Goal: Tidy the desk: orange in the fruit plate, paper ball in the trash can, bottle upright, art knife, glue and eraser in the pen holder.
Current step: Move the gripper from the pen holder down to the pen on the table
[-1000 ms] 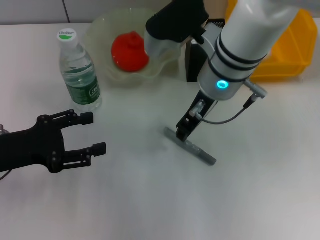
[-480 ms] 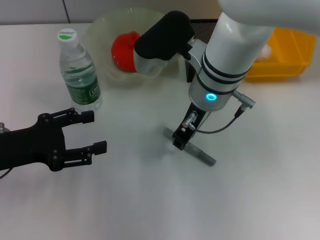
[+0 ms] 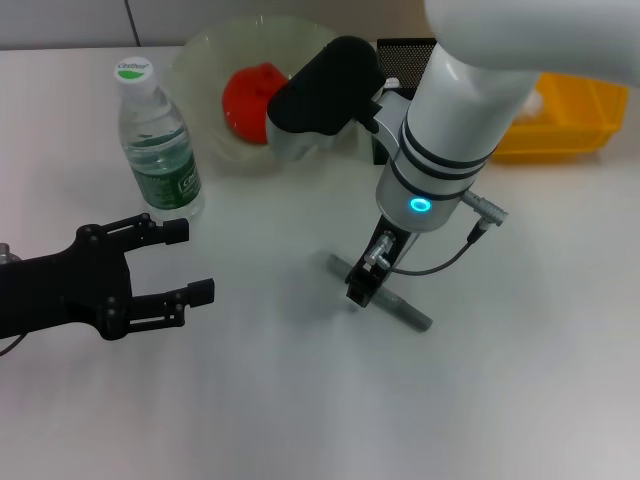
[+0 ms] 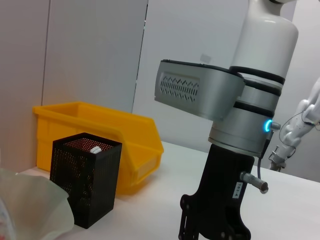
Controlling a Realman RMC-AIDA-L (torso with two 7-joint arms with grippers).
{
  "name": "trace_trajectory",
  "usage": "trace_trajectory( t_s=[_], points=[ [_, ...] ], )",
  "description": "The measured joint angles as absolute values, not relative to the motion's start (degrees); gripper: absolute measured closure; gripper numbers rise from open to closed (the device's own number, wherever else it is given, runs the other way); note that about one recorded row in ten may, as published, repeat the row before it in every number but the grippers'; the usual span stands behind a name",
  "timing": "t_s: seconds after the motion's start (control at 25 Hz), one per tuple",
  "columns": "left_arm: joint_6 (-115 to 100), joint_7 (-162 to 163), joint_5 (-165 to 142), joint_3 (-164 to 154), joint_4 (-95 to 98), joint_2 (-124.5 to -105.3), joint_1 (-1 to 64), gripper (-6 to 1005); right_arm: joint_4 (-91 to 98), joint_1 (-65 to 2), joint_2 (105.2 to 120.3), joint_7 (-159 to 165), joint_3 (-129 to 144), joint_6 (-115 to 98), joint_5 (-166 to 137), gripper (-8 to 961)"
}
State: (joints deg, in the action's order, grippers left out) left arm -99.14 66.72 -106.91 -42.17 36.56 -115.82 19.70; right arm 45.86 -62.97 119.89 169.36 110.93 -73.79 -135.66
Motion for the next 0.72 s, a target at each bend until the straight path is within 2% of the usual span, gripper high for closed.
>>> trace_trajectory(
  t_s=[0.72],
  points=[
    [-99.14, 66.46, -107.07, -42.11, 36.56, -116.24, 19.68, 184, 43.27, -63.51, 119.88, 169.37, 114.63, -72.62, -133.75, 587]
  ],
)
